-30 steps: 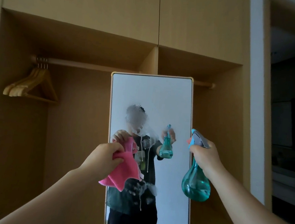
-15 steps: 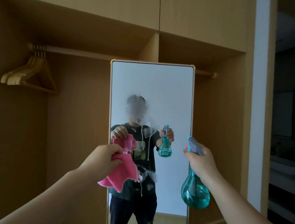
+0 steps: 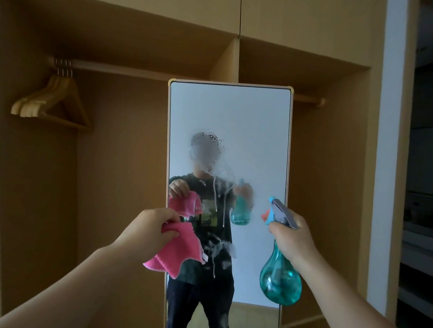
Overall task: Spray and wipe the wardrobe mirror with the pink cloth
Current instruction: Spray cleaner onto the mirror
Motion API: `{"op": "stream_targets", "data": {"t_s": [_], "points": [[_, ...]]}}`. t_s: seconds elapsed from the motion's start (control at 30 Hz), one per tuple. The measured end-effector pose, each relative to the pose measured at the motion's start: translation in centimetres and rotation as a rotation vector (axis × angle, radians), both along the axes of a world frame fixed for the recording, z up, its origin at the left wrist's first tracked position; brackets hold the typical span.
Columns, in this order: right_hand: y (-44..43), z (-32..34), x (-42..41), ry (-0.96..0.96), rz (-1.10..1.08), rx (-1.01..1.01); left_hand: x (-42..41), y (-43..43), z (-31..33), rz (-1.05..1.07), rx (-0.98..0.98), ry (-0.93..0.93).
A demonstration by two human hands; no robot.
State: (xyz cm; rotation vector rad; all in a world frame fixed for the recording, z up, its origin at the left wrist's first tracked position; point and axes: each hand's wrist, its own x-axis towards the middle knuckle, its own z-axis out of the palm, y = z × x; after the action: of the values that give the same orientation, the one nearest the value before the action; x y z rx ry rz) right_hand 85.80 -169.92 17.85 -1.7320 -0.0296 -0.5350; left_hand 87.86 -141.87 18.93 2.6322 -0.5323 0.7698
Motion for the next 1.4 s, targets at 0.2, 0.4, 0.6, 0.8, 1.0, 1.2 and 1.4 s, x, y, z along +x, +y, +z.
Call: {"op": "stream_targets", "data": {"t_s": [0.2, 0.4, 0.6, 0.8, 1.0, 1.2, 1.4], "points": [[3.2, 0.1, 0.4, -0.036, 0.091, -0.081, -0.8, 1.6, -0.3, 0.032, -0.024, 0.013], [5.6, 0.1, 0.9, -0.043, 0.095, -0.089, -1.6, 3.5, -0.6, 0.076, -0.043, 0.027], [6.3, -0.2, 1.9, -0.069, 0.031, -0.098, -2.0, 4.6, -0.9, 0.090, -0.068, 0.031], [6.3, -0.8, 1.9, -0.053, 0.042, -0.068, -1.8, 4.8, -1.4, 0.075, -0.067, 0.031], [6.4, -2.9, 1.9, -0.010, 0.111, -0.105, -1.2, 4.8, -3.0, 0.075, -0.063, 0.064], [7.4, -8.1, 2.4, 0.078, 0.144, -0.142, -0.9, 4.8, -6.0, 0.078, -0.063, 0.162], [8.3, -11.4, 2.9, 0.132, 0.155, -0.149, -0.8, 4.9, -8.5, 0.073, -0.080, 0.230]]}}
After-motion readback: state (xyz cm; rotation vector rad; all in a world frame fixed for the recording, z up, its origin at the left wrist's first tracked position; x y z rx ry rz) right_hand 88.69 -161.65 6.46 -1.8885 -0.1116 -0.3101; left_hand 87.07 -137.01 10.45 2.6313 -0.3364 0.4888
